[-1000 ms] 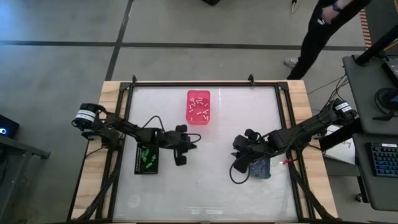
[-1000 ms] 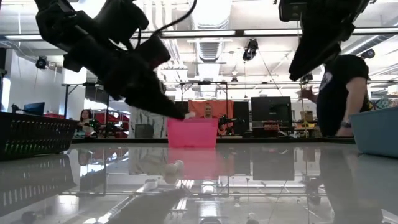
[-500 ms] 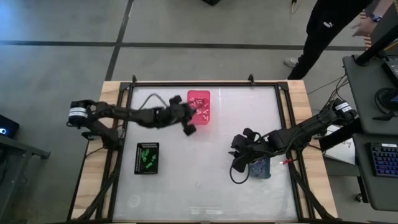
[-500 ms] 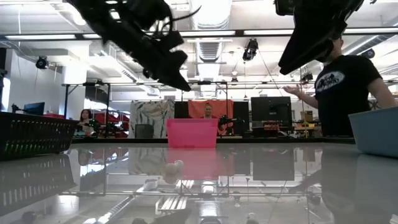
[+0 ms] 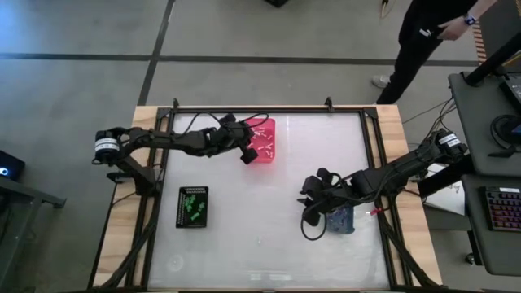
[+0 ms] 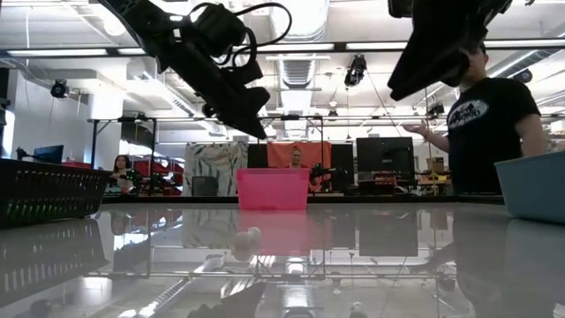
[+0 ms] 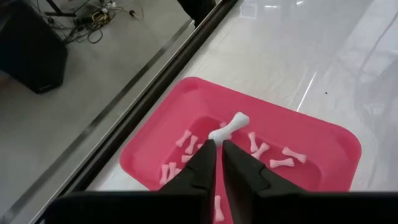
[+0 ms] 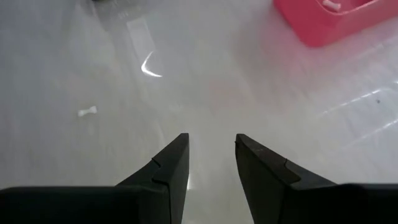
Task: Sort Halloween decoration
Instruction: Put the bone toy into the red bin
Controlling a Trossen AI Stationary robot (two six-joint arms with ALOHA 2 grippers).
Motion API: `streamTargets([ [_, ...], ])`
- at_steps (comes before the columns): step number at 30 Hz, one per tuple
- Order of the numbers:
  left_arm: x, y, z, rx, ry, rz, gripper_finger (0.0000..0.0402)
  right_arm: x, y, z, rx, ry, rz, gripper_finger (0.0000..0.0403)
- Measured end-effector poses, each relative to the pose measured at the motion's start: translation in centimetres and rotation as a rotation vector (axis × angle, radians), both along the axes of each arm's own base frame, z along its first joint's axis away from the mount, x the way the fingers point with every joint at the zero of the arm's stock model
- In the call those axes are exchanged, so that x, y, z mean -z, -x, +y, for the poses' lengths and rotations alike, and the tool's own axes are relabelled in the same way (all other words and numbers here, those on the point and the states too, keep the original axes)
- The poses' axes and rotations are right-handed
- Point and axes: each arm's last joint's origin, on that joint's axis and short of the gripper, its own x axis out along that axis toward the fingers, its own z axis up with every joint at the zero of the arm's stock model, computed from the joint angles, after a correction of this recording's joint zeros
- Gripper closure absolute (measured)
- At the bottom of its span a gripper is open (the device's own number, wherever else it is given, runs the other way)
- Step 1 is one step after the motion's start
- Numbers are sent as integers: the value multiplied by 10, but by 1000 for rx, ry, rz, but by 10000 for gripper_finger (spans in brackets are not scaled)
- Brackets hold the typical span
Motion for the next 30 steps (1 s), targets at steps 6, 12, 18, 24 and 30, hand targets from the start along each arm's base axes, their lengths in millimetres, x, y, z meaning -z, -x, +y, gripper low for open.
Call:
streamTargets([
  [6,0,0,0,-5,9,-2,368,-2,-2,1,7,-3,-32,280],
  [12,0,0,-1,-10,18,-11,341,-2,-3,1,12,-1,-42,280],
  [18,0,-4,-17,39,19,-14,333,-1,-5,1,14,-4,-48,280],
  [24,-2,-9,-43,116,16,-19,333,11,-12,4,13,8,-17,280],
  [30,-10,-9,-66,184,10,-42,333,22,-17,7,8,17,25,280],
])
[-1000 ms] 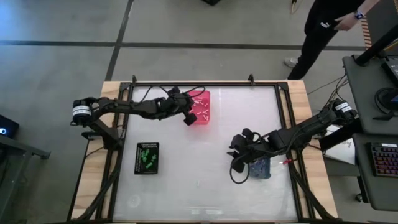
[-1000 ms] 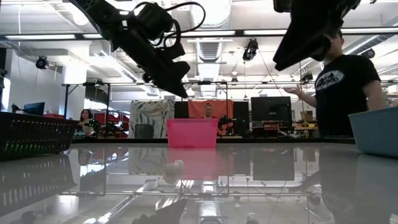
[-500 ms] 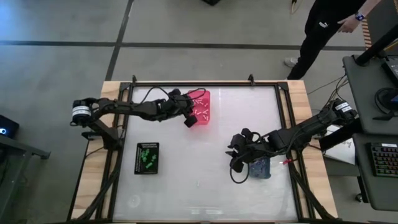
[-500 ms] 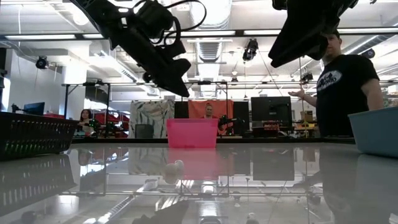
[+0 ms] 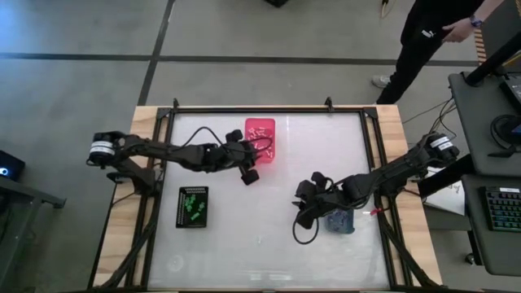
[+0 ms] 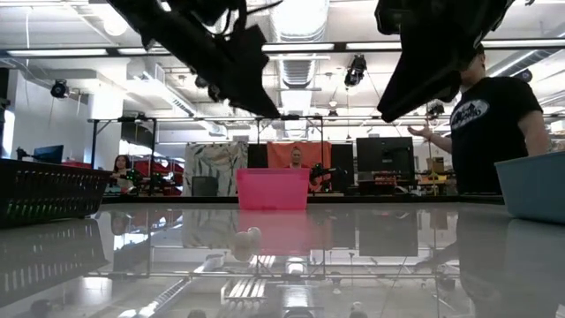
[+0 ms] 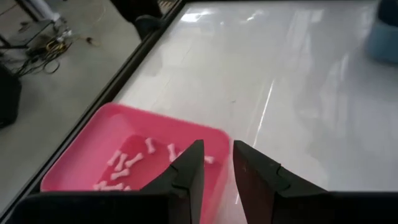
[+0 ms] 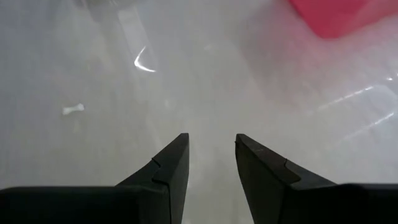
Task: Sort Halloween decoration
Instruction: Put the bone toy into the red bin
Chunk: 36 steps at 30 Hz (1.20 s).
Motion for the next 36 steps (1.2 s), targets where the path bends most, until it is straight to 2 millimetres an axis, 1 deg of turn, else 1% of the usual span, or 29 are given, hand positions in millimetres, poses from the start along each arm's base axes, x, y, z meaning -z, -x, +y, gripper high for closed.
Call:
streamTargets([
  [8,-21,7,-28,79,1,-72,333,-2,-3,1,-1,-12,-28,280],
  [15,-41,20,-57,97,-34,-144,333,-2,-10,4,-14,-25,-81,280],
  [18,-46,28,-70,136,-30,-165,333,-2,-12,5,-22,-23,-91,280],
  [23,-45,41,-88,166,-12,-187,333,-1,-14,6,-24,-24,-99,280],
  [27,-40,55,-99,146,2,-209,333,-3,-16,7,-38,-26,-137,280],
  [33,-30,75,-108,134,40,-243,333,-10,-22,9,-84,-10,-217,280],
  [36,-25,82,-111,140,55,-245,333,-12,-24,10,-97,-2,-243,280],
])
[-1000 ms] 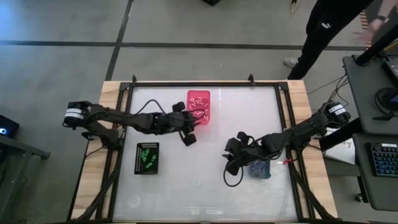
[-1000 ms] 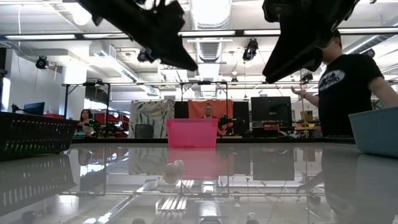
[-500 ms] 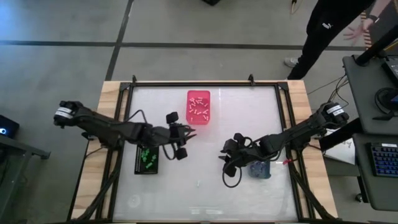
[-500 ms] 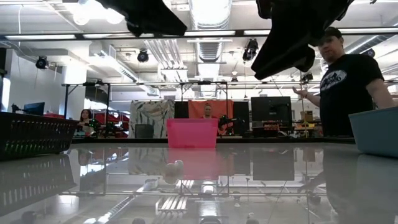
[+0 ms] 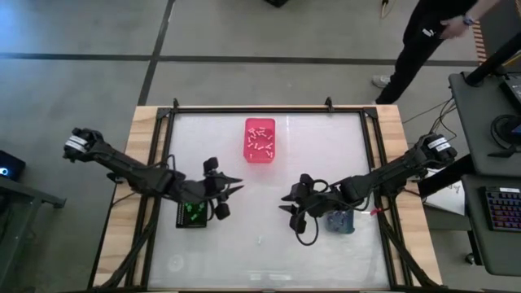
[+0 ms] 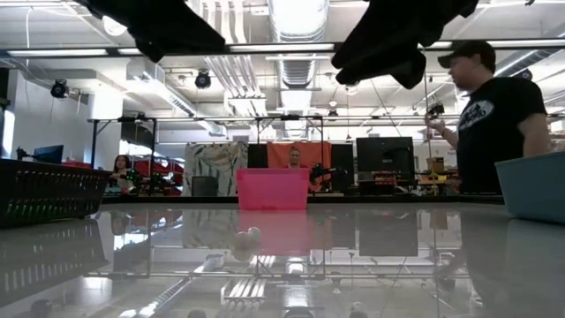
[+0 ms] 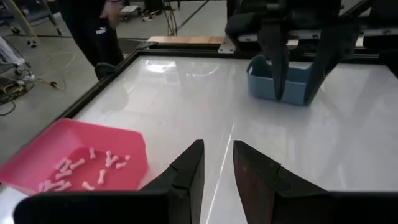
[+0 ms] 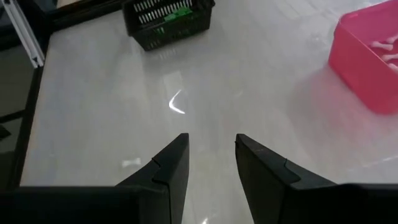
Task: Sort Halloween decoration
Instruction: Put the bone toy into the red bin
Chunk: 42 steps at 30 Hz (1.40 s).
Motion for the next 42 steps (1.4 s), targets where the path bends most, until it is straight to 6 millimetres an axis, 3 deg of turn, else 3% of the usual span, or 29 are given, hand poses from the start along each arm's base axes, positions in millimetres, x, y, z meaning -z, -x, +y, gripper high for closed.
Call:
streamTargets([
  [14,7,6,-1,7,7,12,333,-8,-5,3,-41,-9,-87,280],
  [18,7,7,-5,6,52,0,333,2,-12,10,-88,-21,-90,280],
  [26,10,14,-26,48,89,-7,333,28,-41,29,-186,-26,-17,280],
  [42,13,43,-71,70,174,-73,333,49,-102,60,-343,69,108,280],
])
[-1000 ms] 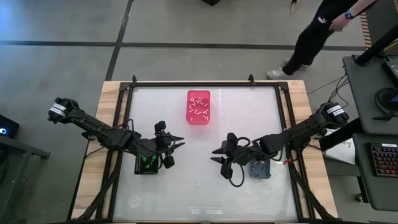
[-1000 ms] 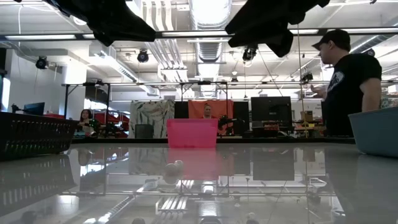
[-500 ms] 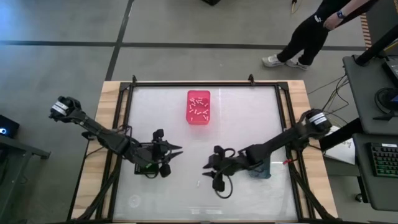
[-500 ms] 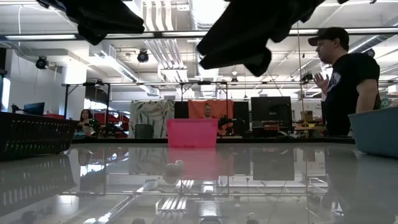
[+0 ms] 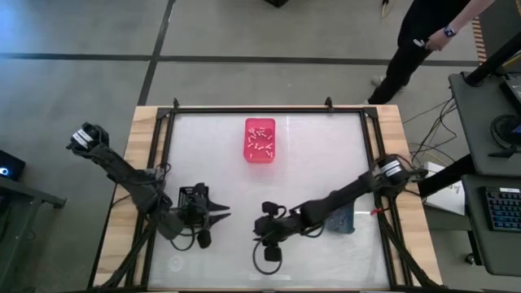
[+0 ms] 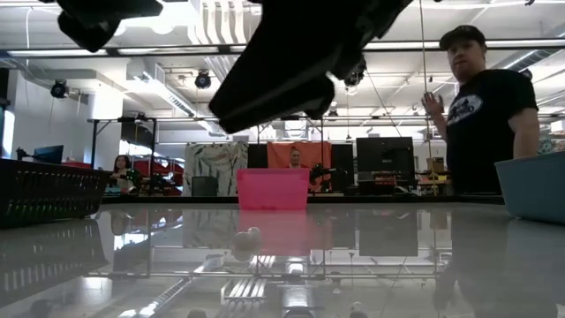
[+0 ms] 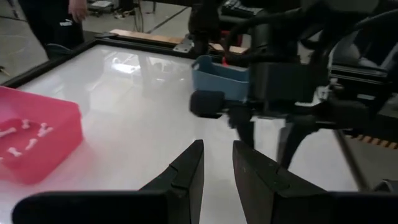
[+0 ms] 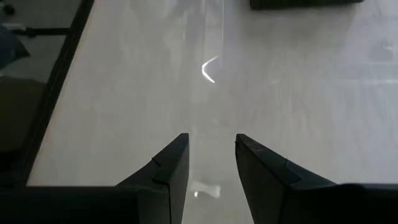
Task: Sort Halloween decoration
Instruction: Put the bone toy into the red bin
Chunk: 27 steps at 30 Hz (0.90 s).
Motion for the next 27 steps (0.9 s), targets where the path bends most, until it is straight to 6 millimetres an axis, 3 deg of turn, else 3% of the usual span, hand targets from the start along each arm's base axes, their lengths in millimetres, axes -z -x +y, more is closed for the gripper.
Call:
streamTargets([
  [9,0,9,-10,-3,21,-23,333,5,-17,8,-51,81,73,280],
  [27,0,9,-9,-30,28,-34,333,6,-16,7,-109,142,79,280],
])
